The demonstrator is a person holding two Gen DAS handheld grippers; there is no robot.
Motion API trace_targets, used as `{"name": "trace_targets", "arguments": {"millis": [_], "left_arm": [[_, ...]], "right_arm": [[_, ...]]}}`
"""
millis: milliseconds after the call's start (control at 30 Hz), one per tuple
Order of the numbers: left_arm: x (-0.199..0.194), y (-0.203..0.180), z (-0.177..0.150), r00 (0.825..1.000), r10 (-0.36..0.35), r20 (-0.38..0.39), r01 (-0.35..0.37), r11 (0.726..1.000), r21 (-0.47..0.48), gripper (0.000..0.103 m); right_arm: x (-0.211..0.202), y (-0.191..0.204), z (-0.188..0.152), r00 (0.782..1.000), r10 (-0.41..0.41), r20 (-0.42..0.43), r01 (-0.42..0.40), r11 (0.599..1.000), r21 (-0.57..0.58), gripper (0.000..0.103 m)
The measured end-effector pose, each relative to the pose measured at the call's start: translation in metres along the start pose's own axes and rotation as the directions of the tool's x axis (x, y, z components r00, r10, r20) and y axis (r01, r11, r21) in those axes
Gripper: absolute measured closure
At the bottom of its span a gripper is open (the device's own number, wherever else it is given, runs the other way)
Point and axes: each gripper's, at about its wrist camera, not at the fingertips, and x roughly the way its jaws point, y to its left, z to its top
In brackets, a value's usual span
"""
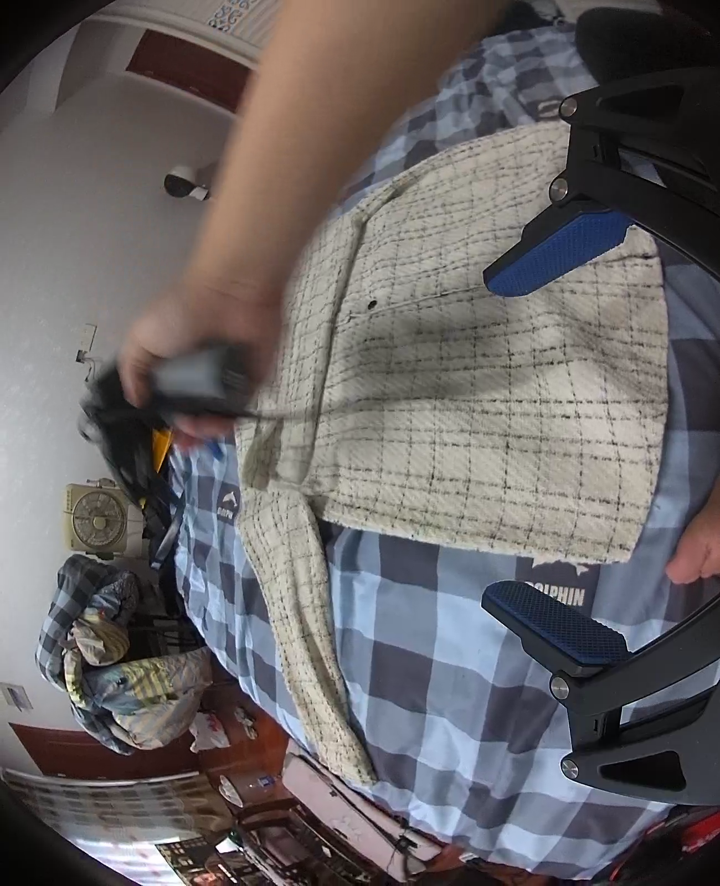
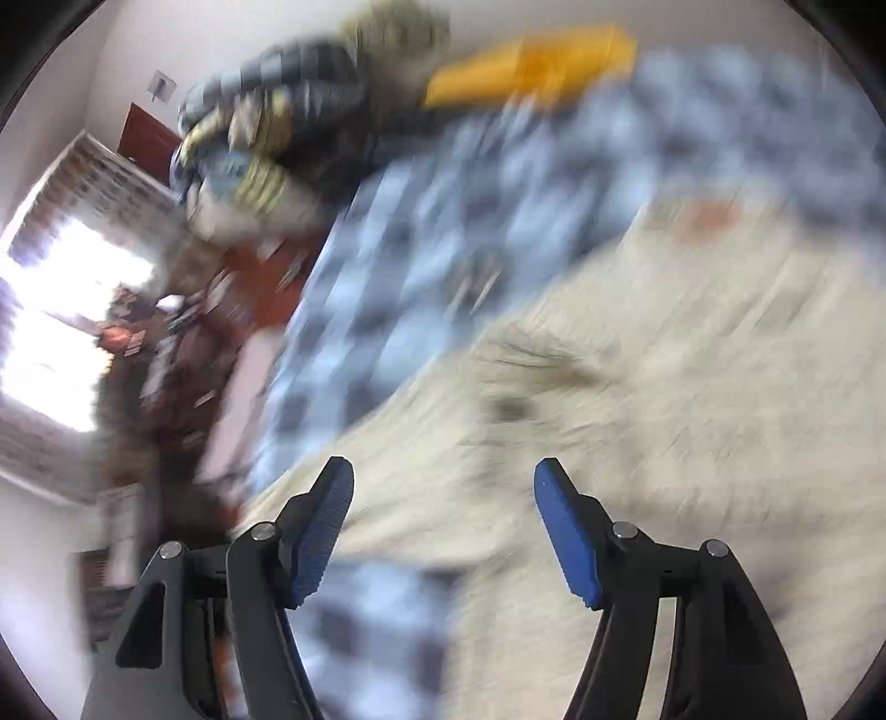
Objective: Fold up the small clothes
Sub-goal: 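Lift the sleeve and fold it across the shirt body, then open the right tool, then move the left tool over the shirt toward the other sleeve cuff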
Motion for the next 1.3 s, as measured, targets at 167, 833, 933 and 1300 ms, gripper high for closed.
{"name": "trace_targets", "arguments": {"millis": [167, 833, 933, 1300], "left_arm": [[-0.007, 0.002, 0.004, 0.999, -0.025, 0.030, 0.025, 1.000, -0.007, 0.000], [0.041, 0.010, 0.001, 0.983, 0.130, -0.128, -0.137, 0.990, -0.046, 0.000], [0.050, 0.013, 0.002, 0.976, 0.145, -0.161, -0.155, 0.986, -0.055, 0.000], [0.077, -0.003, 0.065, 0.972, 0.166, -0.166, -0.159, 0.986, 0.053, 0.000]], "right_arm": [[0.009, -0.005, -0.053, 0.992, -0.069, -0.108, 0.056, 0.991, -0.121, 0.038], [-0.207, -0.157, -0.180, 0.781, -0.586, 0.215, 0.613, 0.784, -0.092, 0.023], [-0.192, -0.158, -0.180, 0.803, -0.570, 0.171, 0.594, 0.790, -0.152, 0.023], [-0.188, -0.149, -0.191, 0.808, -0.568, 0.154, 0.588, 0.786, -0.188, 0.023]]}}
